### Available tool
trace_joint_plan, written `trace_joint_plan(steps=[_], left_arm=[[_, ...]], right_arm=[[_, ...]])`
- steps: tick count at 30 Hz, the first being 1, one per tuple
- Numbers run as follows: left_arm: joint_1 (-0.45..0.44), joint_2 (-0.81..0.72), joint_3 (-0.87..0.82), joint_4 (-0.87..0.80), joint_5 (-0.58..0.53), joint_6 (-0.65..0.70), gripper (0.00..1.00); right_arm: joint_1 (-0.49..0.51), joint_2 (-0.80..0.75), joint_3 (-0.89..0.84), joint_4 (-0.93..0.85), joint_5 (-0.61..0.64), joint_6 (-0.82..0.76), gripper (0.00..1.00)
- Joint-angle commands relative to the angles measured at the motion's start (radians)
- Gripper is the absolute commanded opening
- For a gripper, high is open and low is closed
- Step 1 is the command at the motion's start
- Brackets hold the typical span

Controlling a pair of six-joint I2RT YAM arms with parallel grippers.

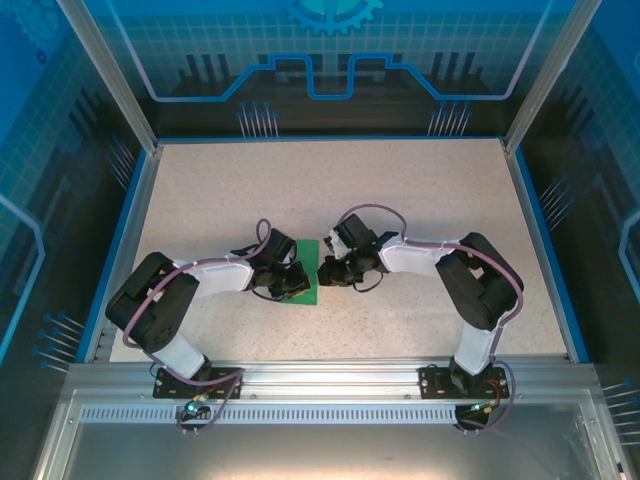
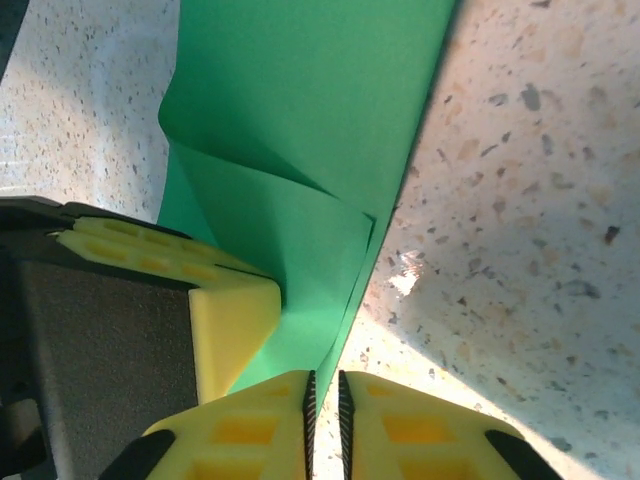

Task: Fold a paper plane with a square sheet of paper (pick it up from the middle)
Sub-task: Fold the triangle a second time at the center of the table.

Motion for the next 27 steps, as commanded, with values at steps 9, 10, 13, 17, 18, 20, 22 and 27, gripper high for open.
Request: trace_joint_plan(steps=[9, 10, 13, 17, 18, 20, 22, 27], left_arm=[[0.005, -0.017, -0.004, 0.031, 0.038, 0.045, 0.12], [0.006, -0.017, -0.004, 0.031, 0.038, 0.050, 0.12], [0.006, -0.014, -0.003, 0.018, 0.035, 0.051, 0.12], [0.006, -0.005, -0.001, 0.002, 0.013, 0.029, 0.11], [0.006, -0.004, 0.000, 0.000, 0.006, 0.025, 0.11], [0.005, -0.003, 0.000, -0.006, -0.004, 0.019, 0.11], [0.006, -0.001, 0.001, -0.006, -0.014, 0.013, 0.11], [0.006, -0.005, -0.001, -0.005, -0.037, -0.009, 0.11]], right_arm=[[0.024, 0.020, -0.010, 0.052, -0.032, 0.049, 0.12], [0.024, 0.019, -0.011, 0.054, -0.029, 0.053, 0.12], [0.024, 0.021, -0.013, 0.064, -0.034, 0.062, 0.12], [0.023, 0.020, -0.014, 0.067, -0.027, 0.069, 0.10], [0.023, 0.020, -0.014, 0.067, -0.024, 0.069, 0.10], [0.024, 0.019, -0.012, 0.065, -0.017, 0.073, 0.10], [0.024, 0.021, -0.011, 0.065, -0.013, 0.072, 0.10], [0.024, 0.024, -0.012, 0.063, -0.009, 0.074, 0.10]])
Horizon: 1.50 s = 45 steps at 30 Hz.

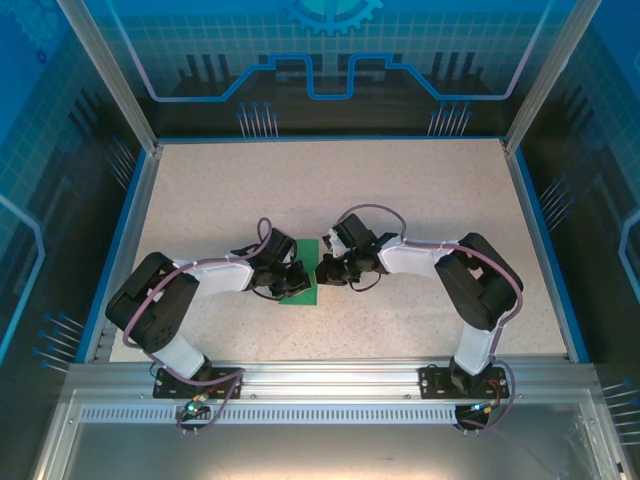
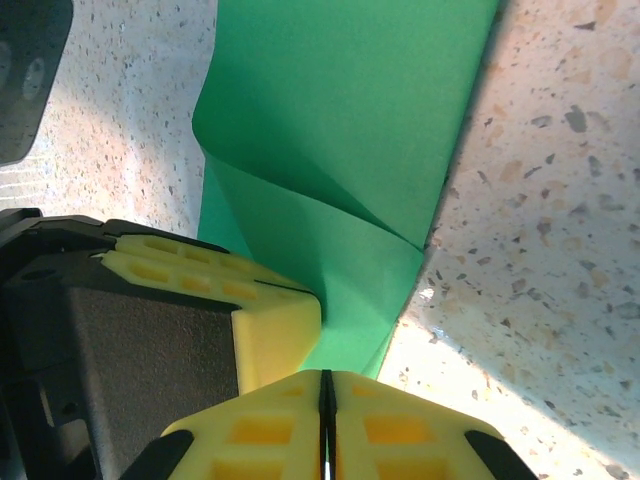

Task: Fold a paper plane with a square sheet of paper (pick it up from the middle)
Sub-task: Fold the triangle a second time at the center of the table.

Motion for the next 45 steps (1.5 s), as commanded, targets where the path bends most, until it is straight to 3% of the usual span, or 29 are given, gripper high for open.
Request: trace_joint_plan(steps=[1, 30, 45], left_arm=[[0.005, -0.004, 0.000, -0.020, -0.034, -0.028, 0.12], [-0.010, 0.038, -0.017, 0.012, -0.038, -0.098, 0.11], [-0.009, 0.047, -0.018, 0.002, -0.042, -0.111, 0.10]], right_arm=[[0.017, 0.022, -0.009, 0.009, 0.008, 0.011, 0.10], [0.068, -0.015, -0.115, 0.122, -0.078, 0.074, 0.06], [0.082, -0.072, -0.177, 0.166, -0.056, 0.087, 0.06]])
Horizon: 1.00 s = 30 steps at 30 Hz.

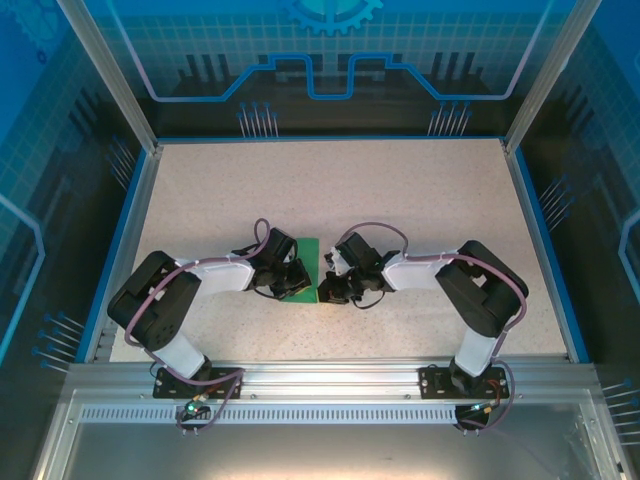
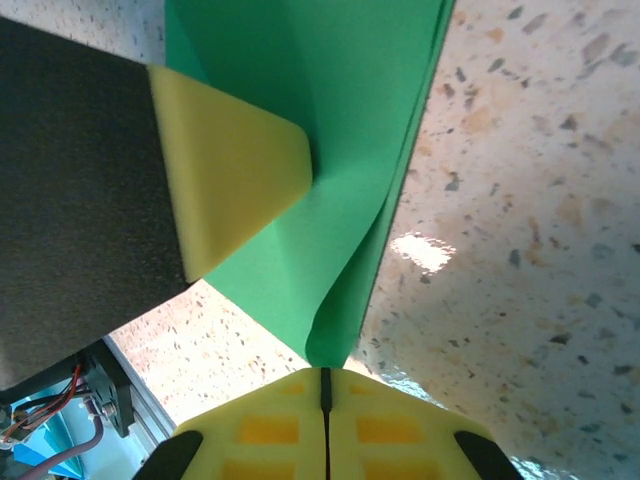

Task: Fold a paper plane with a square sheet of paper (pick it up from the middle)
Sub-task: Fold the triangle a second time at the center of the table.

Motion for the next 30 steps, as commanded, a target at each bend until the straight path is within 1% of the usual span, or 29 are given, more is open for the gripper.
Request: trace_joint_plan(steps=[1, 10, 19, 26, 30], left_arm=[[-0.006, 0.033, -0.018, -0.024, -0.026, -0.015, 0.10], [-0.007, 0.030, -0.021, -0.025, -0.026, -0.020, 0.10], [-0.007, 0.022, -0.025, -0.019, -0.022, -0.029, 0.10], [-0.007, 0.022, -0.026, -0.018, -0.026, -0.034, 0.10], [-0.007, 0.025, -0.026, -0.017, -0.025, -0.037, 0.10]], right_arm=[[0.027, -0.022, -0.008, 0.034, -0.008, 0.009, 0.06], [0.037, 0.009, 0.010, 0.056, -0.002, 0.010, 0.07], [0.035, 0.052, 0.009, 0.011, 0.038, 0.015, 0.07], [0.036, 0.039, 0.012, -0.053, 0.064, 0.005, 0.07], [0.036, 0.002, 0.008, -0.026, 0.035, 0.009, 0.07]])
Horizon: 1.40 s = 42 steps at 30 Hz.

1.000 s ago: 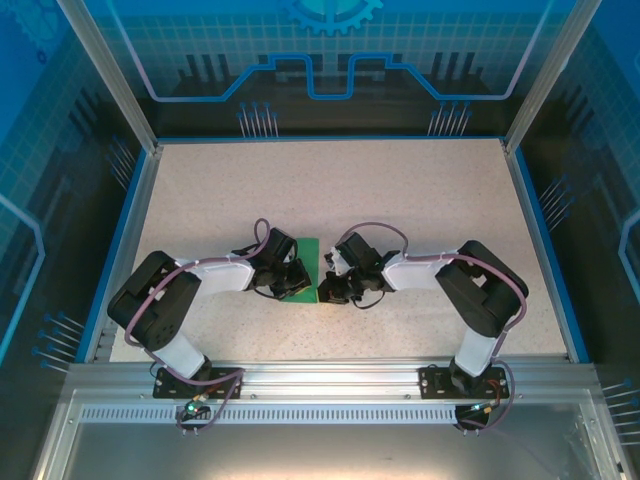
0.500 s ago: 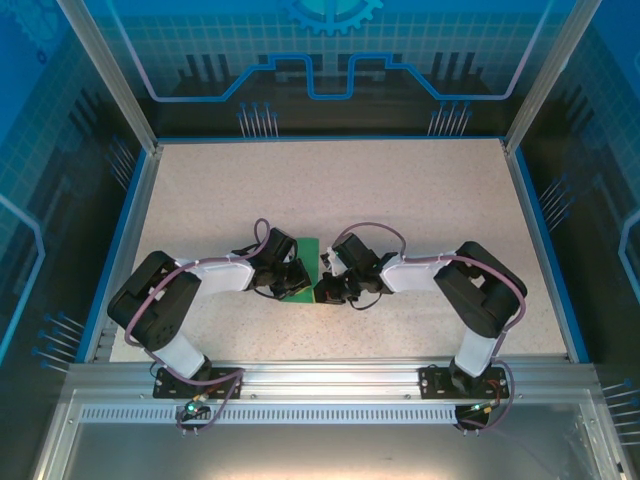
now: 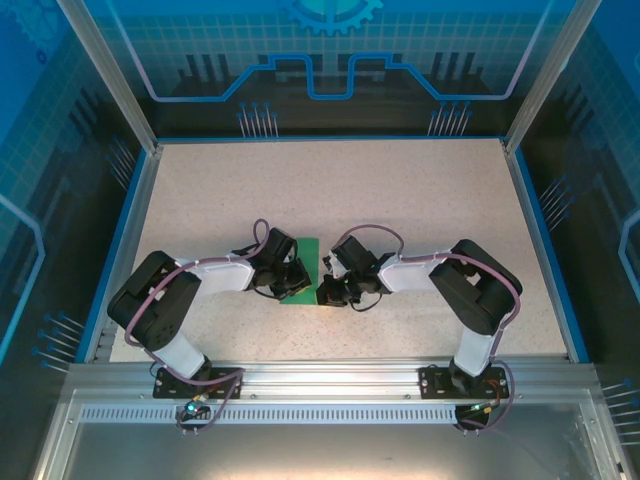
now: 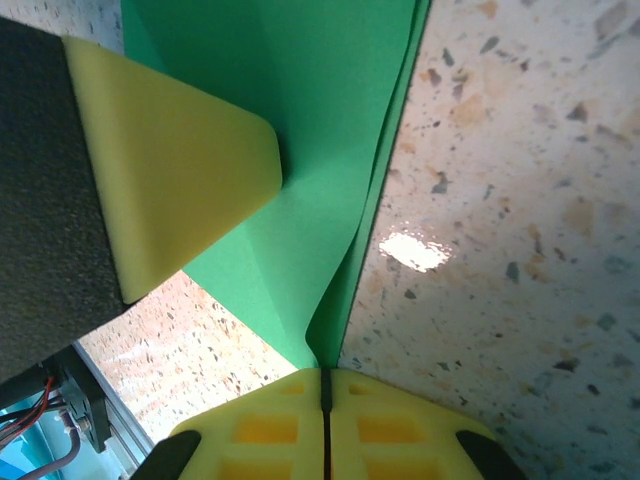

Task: Fold a paper plane with a square sheet of paper (pick it up from the middle)
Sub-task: Fold the triangle a second time at the center of the table.

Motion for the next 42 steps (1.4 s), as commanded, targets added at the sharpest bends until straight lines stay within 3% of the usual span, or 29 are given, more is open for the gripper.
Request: trace_joint_plan(steps=[1, 6, 18, 42], left_arm=[[-0.006, 0.024, -0.027, -0.017, -0.025, -0.011, 0.10], [-0.006, 0.022, -0.030, -0.014, -0.024, -0.016, 0.10], [-0.006, 0.020, -0.036, 0.005, -0.015, -0.033, 0.10], [0.016, 0.007, 0.016, -0.037, -0.004, 0.010, 0.13]], right_arm=[[0.015, -0.047, -0.002, -0.014, -0.009, 0.004, 0.07], [0.015, -0.079, 0.004, 0.004, -0.007, -0.001, 0.07], [0.015, 0.021, 0.029, 0.030, -0.017, 0.007, 0.07], [0.017, 0.074, 0.087, -0.222, 0.121, -0.016, 0.07]])
